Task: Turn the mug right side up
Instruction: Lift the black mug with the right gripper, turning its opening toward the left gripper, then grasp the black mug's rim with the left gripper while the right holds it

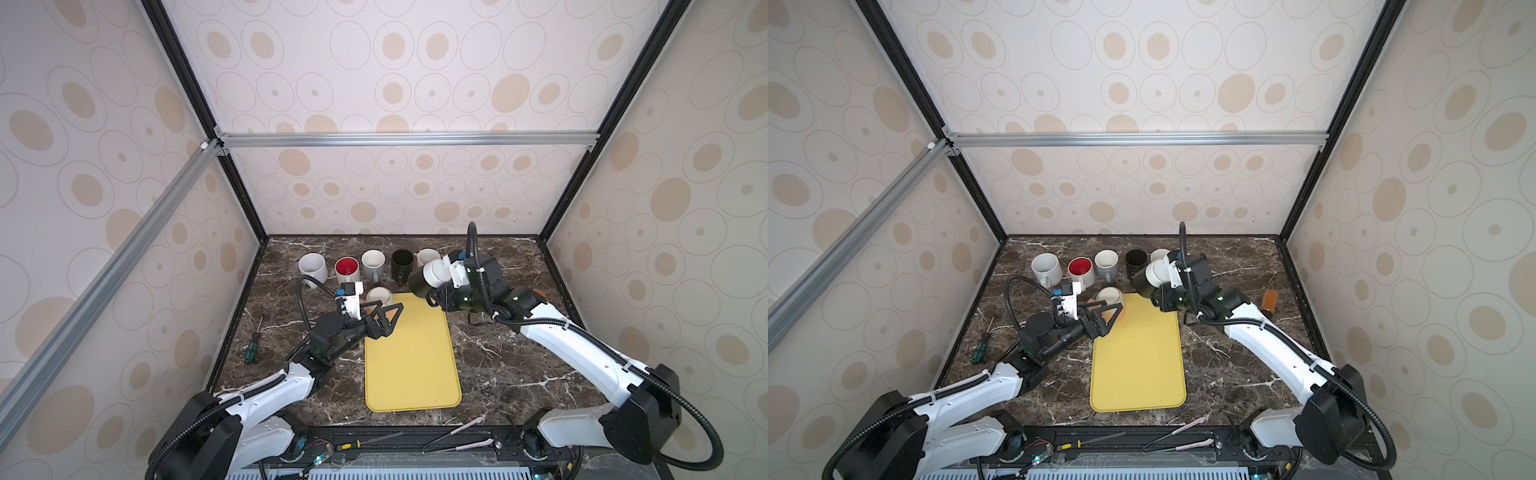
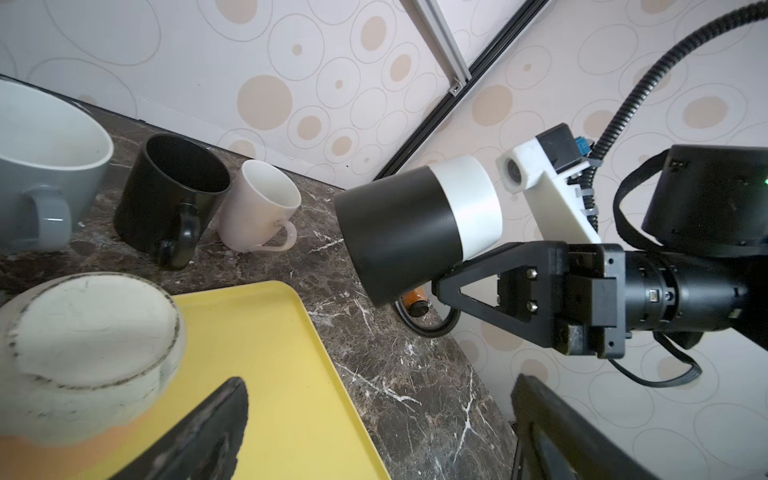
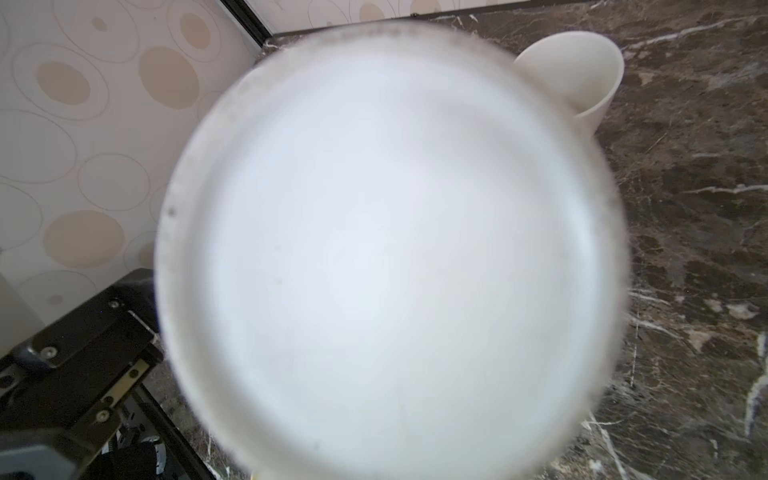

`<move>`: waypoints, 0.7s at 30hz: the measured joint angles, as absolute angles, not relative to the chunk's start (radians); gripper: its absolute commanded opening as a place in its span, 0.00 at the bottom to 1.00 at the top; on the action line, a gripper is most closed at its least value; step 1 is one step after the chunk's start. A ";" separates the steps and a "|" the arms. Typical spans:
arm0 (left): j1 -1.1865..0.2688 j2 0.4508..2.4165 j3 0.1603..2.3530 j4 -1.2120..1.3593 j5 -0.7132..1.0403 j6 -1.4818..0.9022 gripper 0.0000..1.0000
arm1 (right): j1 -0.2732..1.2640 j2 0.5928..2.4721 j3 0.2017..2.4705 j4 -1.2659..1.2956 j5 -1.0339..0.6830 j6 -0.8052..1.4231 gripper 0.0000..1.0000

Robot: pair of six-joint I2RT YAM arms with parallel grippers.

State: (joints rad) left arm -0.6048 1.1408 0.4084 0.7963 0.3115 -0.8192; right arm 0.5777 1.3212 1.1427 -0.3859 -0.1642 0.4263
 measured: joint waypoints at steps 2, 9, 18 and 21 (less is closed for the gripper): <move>-0.608 1.161 0.416 0.830 0.327 -0.837 0.98 | 0.577 1.303 1.135 -0.363 -0.165 0.441 0.00; -0.616 1.238 0.422 1.044 0.414 -0.937 0.97 | 0.526 1.245 1.081 -0.220 -0.246 0.521 0.00; -0.624 1.329 0.422 1.332 0.440 -1.094 0.93 | 0.431 1.225 0.978 0.039 -0.425 0.744 0.00; -0.630 1.379 0.426 1.417 0.441 -1.142 0.90 | 0.432 1.225 0.963 0.115 -0.469 0.800 0.00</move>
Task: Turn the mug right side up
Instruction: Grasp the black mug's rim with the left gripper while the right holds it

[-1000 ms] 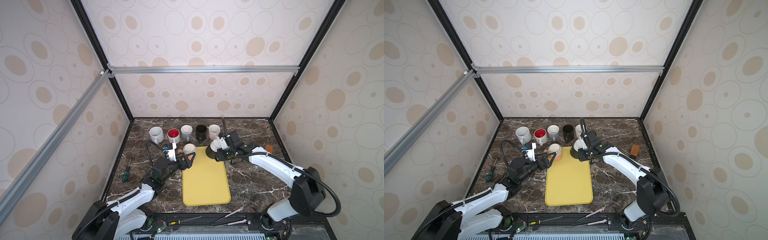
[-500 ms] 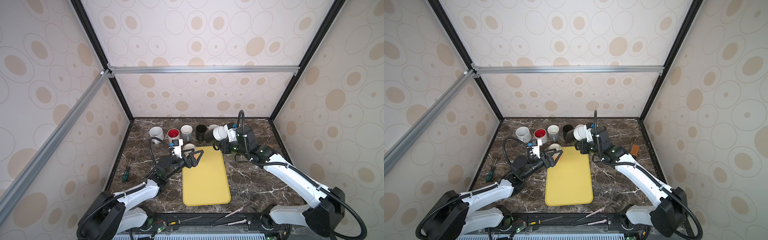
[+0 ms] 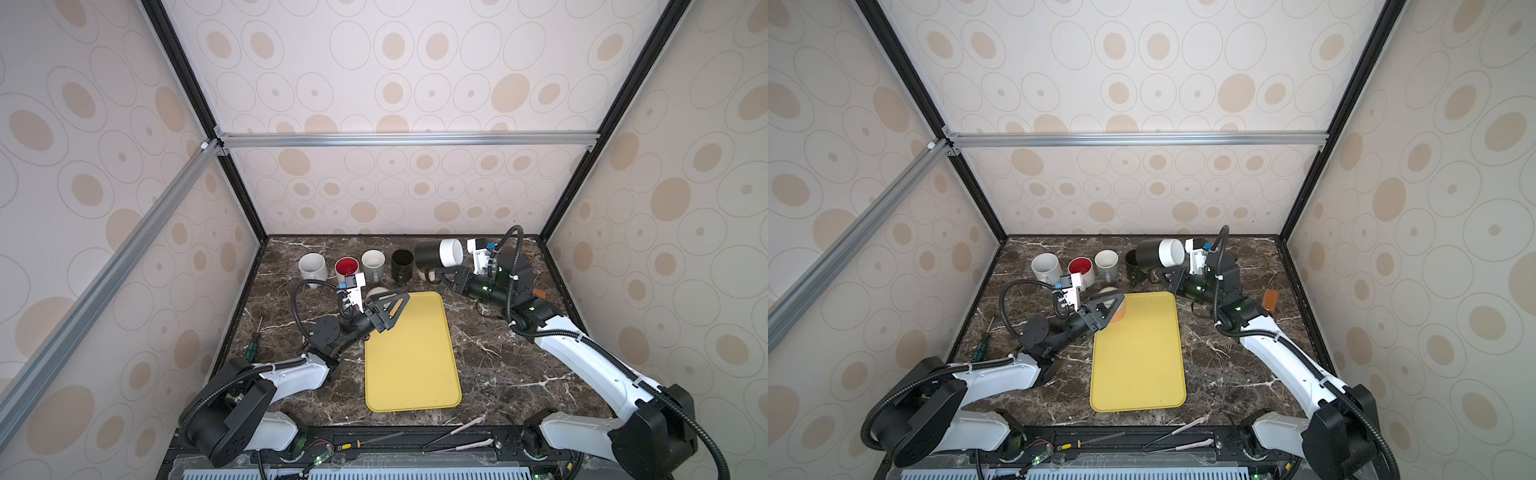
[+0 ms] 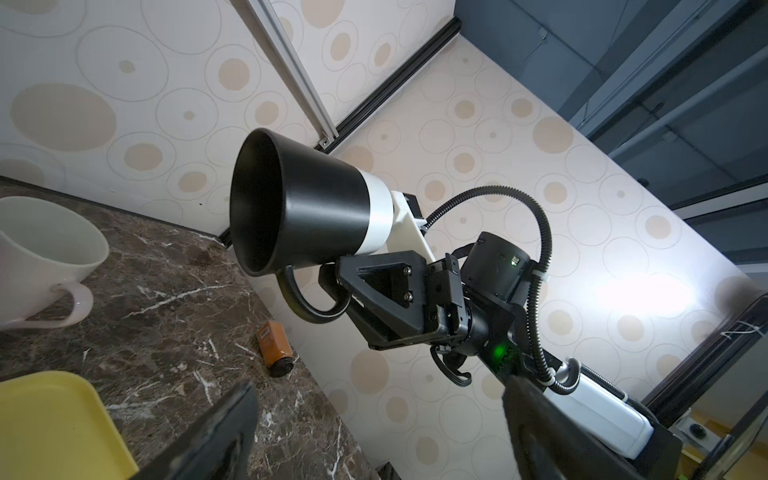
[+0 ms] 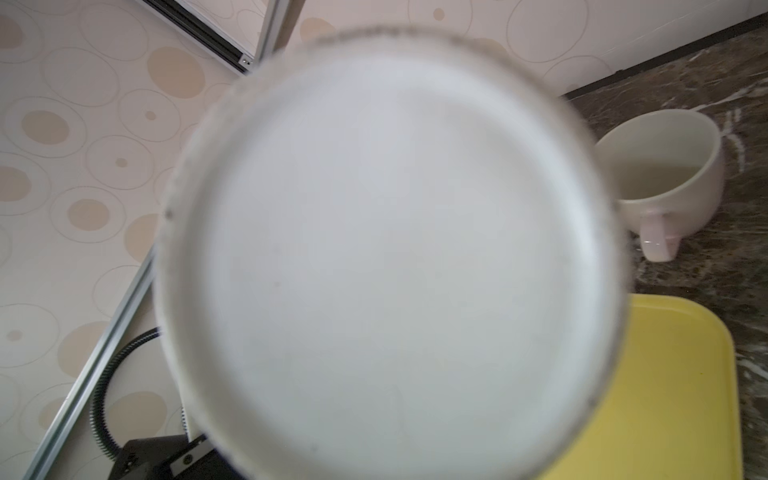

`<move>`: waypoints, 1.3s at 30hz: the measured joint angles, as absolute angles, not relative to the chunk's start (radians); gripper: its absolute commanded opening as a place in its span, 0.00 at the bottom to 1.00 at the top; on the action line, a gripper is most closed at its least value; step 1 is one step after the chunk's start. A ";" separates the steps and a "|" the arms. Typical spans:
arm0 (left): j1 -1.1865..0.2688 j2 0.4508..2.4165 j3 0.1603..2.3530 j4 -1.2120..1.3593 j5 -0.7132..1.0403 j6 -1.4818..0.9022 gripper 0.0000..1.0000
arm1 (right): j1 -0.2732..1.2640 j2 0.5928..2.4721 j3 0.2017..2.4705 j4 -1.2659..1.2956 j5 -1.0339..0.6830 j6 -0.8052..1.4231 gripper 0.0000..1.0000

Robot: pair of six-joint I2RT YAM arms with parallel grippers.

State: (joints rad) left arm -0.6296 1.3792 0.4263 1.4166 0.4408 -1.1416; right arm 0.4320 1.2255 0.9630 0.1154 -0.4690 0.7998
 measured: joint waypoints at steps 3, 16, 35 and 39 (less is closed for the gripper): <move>-0.631 1.451 0.442 1.499 0.443 -1.196 0.88 | 0.432 1.226 0.938 0.213 -0.507 0.866 0.00; -0.634 1.618 0.536 1.587 0.423 -1.337 0.78 | 0.447 1.260 0.900 0.411 -0.637 0.988 0.00; -0.635 1.650 0.607 1.599 0.409 -1.369 0.35 | 0.500 1.260 0.852 0.479 -0.662 0.992 0.00; -0.635 1.650 0.607 1.601 0.409 -1.373 0.30 | 0.500 1.260 0.852 0.480 -0.662 0.991 0.00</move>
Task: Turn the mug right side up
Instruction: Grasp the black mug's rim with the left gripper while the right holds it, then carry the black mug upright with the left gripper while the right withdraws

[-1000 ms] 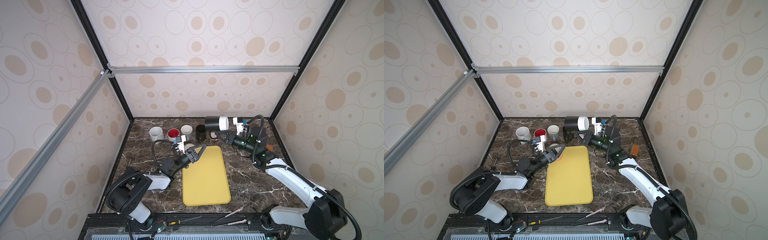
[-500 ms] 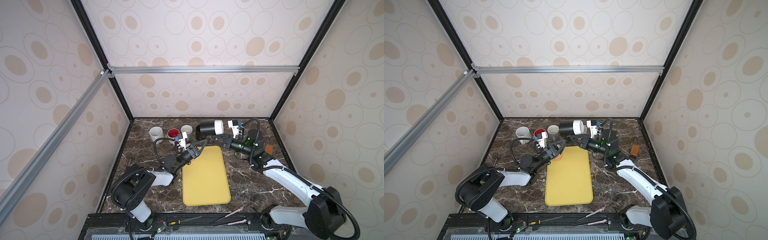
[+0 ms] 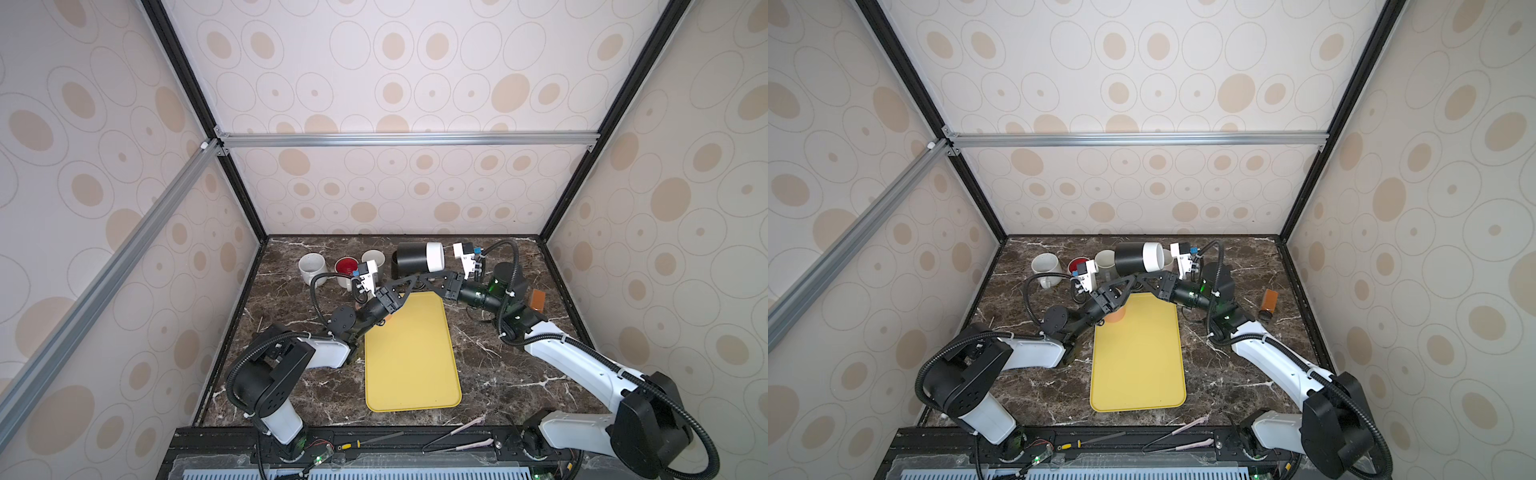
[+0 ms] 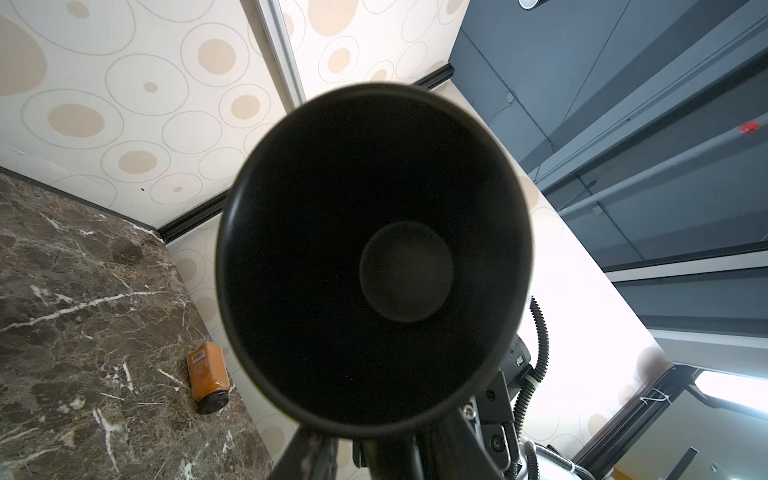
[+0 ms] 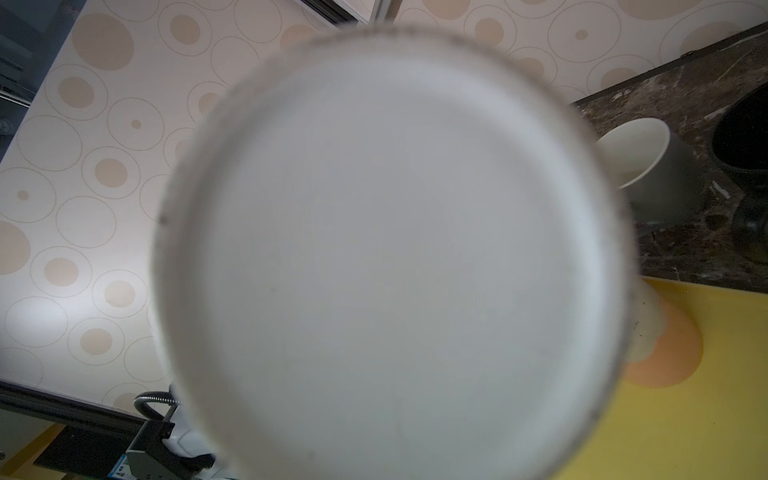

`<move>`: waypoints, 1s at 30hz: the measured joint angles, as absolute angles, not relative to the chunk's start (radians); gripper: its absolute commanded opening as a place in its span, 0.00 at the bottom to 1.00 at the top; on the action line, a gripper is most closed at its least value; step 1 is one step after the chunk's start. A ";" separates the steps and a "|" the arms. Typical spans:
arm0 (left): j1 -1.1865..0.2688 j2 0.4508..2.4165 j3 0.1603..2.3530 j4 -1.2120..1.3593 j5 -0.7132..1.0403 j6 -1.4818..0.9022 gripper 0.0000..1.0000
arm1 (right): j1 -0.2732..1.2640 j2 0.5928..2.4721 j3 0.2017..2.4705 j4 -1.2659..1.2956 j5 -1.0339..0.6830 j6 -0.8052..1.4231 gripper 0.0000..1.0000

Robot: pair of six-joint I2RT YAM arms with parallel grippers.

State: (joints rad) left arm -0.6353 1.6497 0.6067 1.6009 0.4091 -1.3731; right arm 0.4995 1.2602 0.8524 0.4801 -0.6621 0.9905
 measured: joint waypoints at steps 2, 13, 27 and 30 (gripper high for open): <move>-0.635 1.650 0.608 1.602 0.411 -1.375 0.22 | 0.500 1.260 0.852 0.479 -0.659 0.987 0.00; -0.636 1.667 0.627 1.604 0.418 -1.442 0.00 | 0.494 1.276 0.847 0.487 -0.628 0.950 0.02; -0.636 1.637 0.644 1.481 0.461 -1.312 0.00 | 0.512 1.223 0.861 0.315 -0.620 0.831 0.71; -0.636 1.628 0.677 1.426 0.471 -1.274 0.00 | 0.512 1.149 0.860 0.219 -0.579 0.777 0.73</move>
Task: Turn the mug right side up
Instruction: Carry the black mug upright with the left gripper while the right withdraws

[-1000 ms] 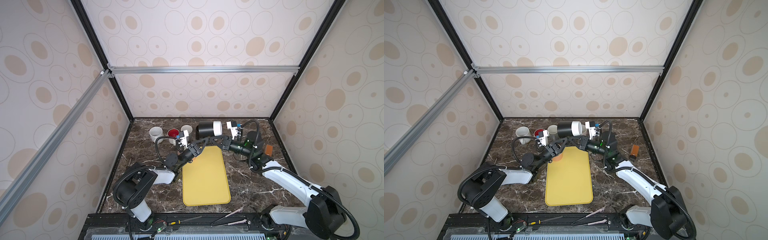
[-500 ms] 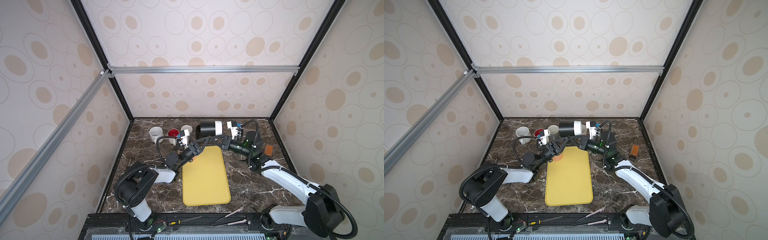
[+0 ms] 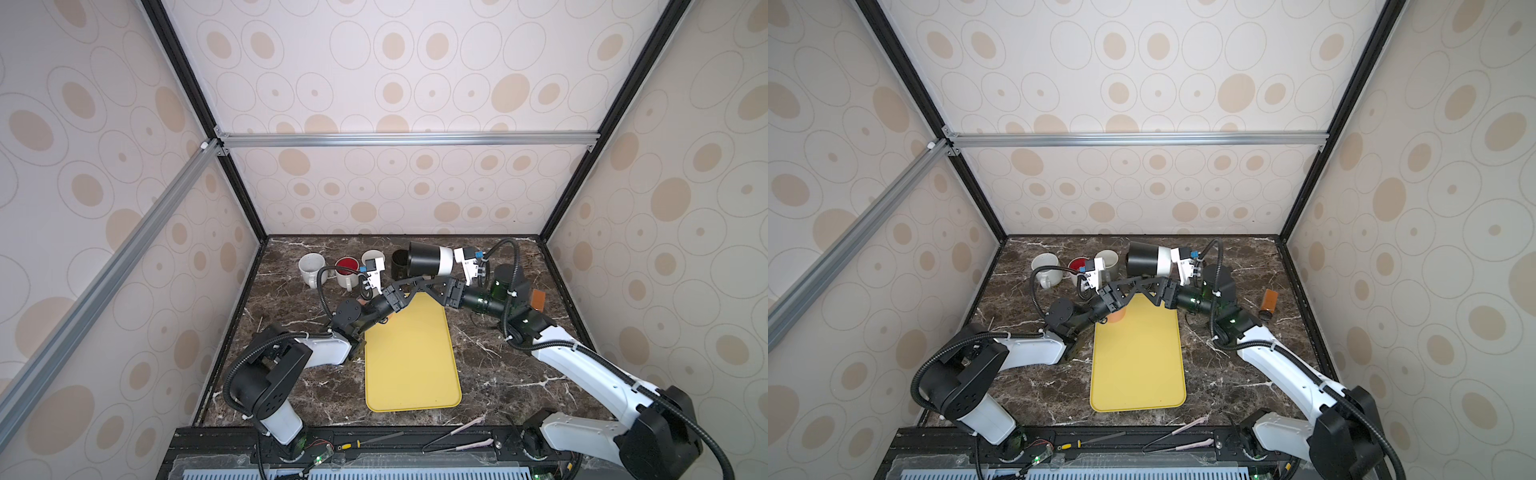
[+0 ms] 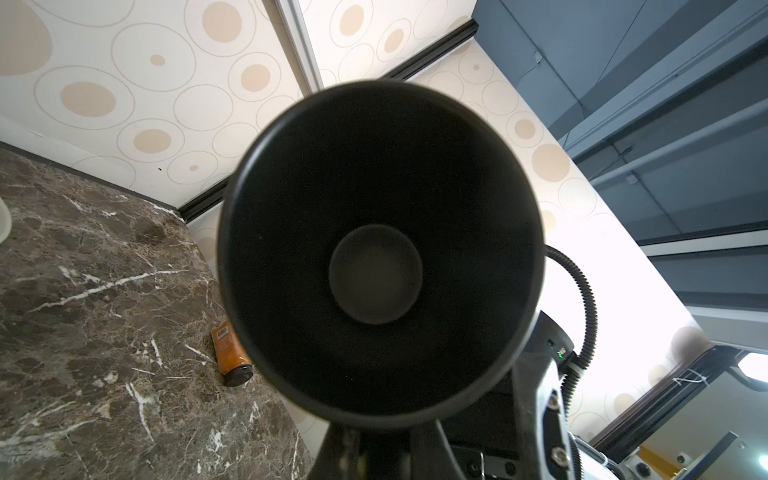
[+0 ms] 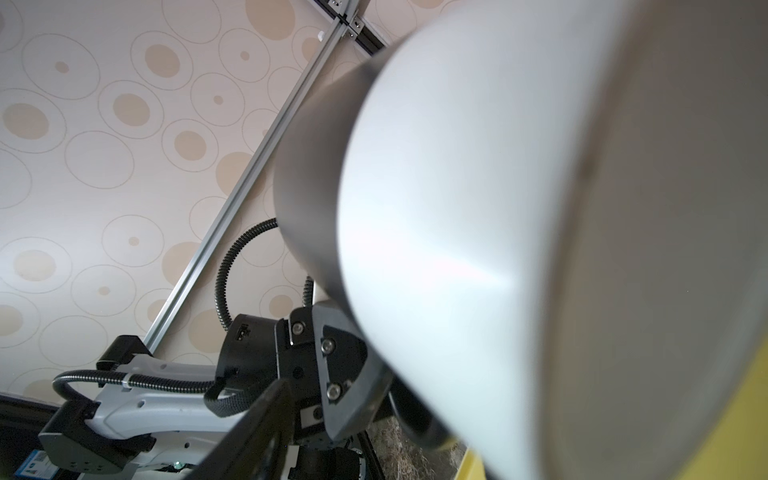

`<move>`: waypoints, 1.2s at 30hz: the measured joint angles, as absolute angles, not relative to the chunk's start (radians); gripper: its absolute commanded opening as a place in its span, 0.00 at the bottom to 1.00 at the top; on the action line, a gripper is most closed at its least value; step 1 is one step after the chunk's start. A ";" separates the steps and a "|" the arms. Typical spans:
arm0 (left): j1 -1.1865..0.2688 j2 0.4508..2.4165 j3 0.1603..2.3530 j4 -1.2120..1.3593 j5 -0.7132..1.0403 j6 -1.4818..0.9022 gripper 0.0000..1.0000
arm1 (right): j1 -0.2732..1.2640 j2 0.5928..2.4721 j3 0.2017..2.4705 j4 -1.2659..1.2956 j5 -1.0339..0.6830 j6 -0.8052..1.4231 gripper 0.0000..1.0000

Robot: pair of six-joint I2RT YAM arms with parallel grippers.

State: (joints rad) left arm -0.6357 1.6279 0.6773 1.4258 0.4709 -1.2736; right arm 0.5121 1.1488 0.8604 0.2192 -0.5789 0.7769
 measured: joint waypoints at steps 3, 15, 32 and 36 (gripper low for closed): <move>-0.635 1.618 0.728 1.334 0.471 -1.224 0.00 | 0.512 1.060 0.861 0.086 -0.511 0.713 0.74; -0.682 1.588 1.032 0.691 0.264 -0.896 0.00 | 0.487 0.783 0.822 -0.383 0.047 0.587 0.85; -0.828 2.105 1.856 -0.112 -0.124 -0.561 0.00 | 0.454 0.831 0.856 -0.562 0.290 0.635 0.87; -0.836 2.193 1.938 -0.207 -0.175 -0.532 0.00 | 0.441 0.772 0.858 -0.583 0.342 0.625 0.89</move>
State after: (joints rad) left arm -0.8364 2.1925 1.9377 -0.2073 -0.1749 -0.5323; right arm 0.4408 0.7719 0.8581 -0.5831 0.3416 0.6247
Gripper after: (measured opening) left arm 0.162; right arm 0.882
